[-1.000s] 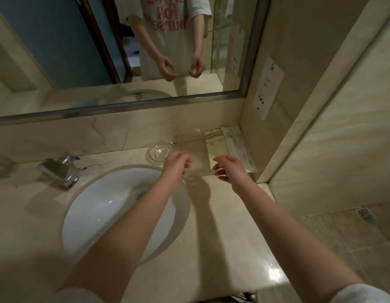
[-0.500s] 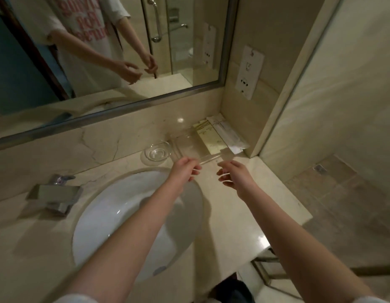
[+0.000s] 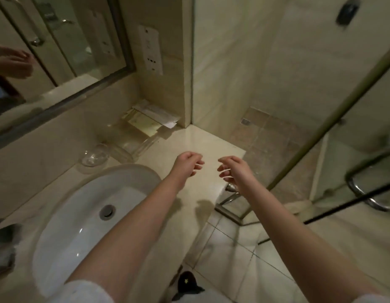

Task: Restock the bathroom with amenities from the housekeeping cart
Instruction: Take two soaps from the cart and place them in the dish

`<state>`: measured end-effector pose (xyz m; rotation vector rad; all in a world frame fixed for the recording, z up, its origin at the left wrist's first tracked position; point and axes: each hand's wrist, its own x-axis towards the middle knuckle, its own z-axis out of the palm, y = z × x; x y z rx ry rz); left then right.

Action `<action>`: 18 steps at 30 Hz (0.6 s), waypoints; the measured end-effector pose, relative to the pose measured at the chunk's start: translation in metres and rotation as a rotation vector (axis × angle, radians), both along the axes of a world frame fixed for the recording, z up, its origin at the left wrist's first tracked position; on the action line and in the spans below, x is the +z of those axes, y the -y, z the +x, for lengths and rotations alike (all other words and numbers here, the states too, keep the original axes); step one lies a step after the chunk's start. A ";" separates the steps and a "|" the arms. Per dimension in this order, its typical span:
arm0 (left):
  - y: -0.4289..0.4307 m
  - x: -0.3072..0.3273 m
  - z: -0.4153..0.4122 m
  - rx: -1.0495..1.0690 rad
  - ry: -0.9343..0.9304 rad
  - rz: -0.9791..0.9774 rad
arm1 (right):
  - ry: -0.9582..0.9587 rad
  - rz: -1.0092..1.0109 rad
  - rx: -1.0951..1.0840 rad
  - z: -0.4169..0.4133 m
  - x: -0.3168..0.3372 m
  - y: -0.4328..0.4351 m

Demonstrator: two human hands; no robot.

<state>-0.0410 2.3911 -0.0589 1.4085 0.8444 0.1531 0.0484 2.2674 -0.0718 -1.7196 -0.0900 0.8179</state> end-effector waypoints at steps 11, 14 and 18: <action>0.181 -0.012 0.049 -0.442 -0.051 -0.027 | -0.050 0.011 -0.429 -0.019 -0.009 0.207; 0.234 -0.015 0.054 -0.565 -0.058 0.007 | -0.051 0.026 -0.566 -0.034 -0.011 0.265; 0.309 -0.018 0.062 -0.762 -0.031 0.029 | -0.051 0.042 -0.764 -0.051 -0.013 0.341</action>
